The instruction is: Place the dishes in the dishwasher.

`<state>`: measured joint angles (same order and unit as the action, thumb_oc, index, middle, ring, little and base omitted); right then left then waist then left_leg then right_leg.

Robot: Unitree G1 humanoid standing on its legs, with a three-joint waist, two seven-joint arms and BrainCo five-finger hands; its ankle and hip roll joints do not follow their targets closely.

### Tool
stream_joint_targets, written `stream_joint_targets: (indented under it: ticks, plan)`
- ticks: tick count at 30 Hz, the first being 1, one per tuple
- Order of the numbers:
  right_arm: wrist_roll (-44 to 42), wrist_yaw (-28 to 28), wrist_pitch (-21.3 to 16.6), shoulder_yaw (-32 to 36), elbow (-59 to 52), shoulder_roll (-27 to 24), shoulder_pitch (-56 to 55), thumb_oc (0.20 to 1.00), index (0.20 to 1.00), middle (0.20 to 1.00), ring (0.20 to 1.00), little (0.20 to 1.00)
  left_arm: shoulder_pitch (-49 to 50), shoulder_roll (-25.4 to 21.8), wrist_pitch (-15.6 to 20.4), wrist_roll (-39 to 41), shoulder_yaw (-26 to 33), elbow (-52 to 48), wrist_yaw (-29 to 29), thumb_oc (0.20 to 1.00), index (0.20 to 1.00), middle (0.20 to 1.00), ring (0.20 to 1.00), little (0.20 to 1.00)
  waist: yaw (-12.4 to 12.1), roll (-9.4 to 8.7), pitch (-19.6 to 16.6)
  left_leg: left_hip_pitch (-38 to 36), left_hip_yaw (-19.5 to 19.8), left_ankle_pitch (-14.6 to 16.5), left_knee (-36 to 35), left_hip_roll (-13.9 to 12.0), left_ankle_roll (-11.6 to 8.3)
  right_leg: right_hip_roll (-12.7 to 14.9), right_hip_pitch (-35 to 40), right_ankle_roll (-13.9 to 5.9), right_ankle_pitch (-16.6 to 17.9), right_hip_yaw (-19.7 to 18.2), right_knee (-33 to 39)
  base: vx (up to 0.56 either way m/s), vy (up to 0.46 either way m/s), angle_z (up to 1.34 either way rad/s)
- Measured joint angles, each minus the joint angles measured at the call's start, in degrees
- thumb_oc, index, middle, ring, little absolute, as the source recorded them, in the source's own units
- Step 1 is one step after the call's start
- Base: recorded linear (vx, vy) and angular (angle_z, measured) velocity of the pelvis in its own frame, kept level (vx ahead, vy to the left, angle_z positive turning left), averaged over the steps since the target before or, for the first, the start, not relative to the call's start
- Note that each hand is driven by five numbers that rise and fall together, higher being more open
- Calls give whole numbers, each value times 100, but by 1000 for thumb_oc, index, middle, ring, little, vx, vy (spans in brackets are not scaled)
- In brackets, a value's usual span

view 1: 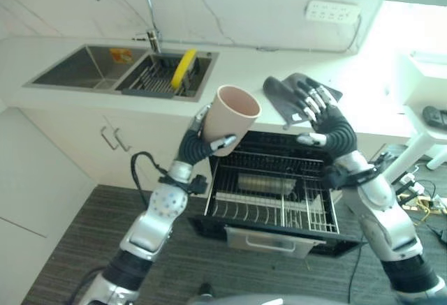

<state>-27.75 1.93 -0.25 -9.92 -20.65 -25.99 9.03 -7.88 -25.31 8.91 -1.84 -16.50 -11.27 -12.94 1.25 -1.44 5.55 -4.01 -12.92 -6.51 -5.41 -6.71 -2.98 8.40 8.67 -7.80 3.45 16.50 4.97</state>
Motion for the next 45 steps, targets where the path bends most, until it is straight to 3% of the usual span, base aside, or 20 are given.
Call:
stream_joint_targets:
  ticks: [13,23,33,38,45]
  plan:
    - [-273,-88,401,-545,359,221,363,1000,1000,1000,1000,1000,-368,5,237,-389,-595,79,-268,200,200,200,200,200,-41,0,-257,-7,53,10,-2,-16,-1,-6,42,34,-16,32,0,2,2,1]
    - [-274,-78,712,-773,438,349,484,1000,1000,1000,1000,1000,-407,5,251,-438,-611,79,-268,200,200,200,200,200,-43,29,-278,-11,148,6,-1,-10,-1,-11,104,43,-33,132,0,0,7,4]
    - [-256,-174,722,-772,440,368,734,1000,1000,1000,1000,1000,-412,-2,244,-605,-680,79,-133,200,200,200,200,200,-39,46,-288,-12,154,4,-1,-10,-2,-9,108,41,-36,137,0,0,0,0]
    - [-145,-279,721,-772,440,368,827,1000,1000,1000,1000,1000,-479,-3,92,-593,-702,76,-18,200,200,200,200,200,-41,129,-334,-11,154,6,-1,-11,-2,-9,106,36,-44,137,0,0,0,0]
    - [2,-550,719,-767,427,371,828,1000,1000,1000,1000,1000,-824,-4,-460,-555,-718,28,238,200,200,200,200,200,-45,155,-330,-4,154,8,-2,-11,-2,-7,99,35,-48,136,0,0,0,0]
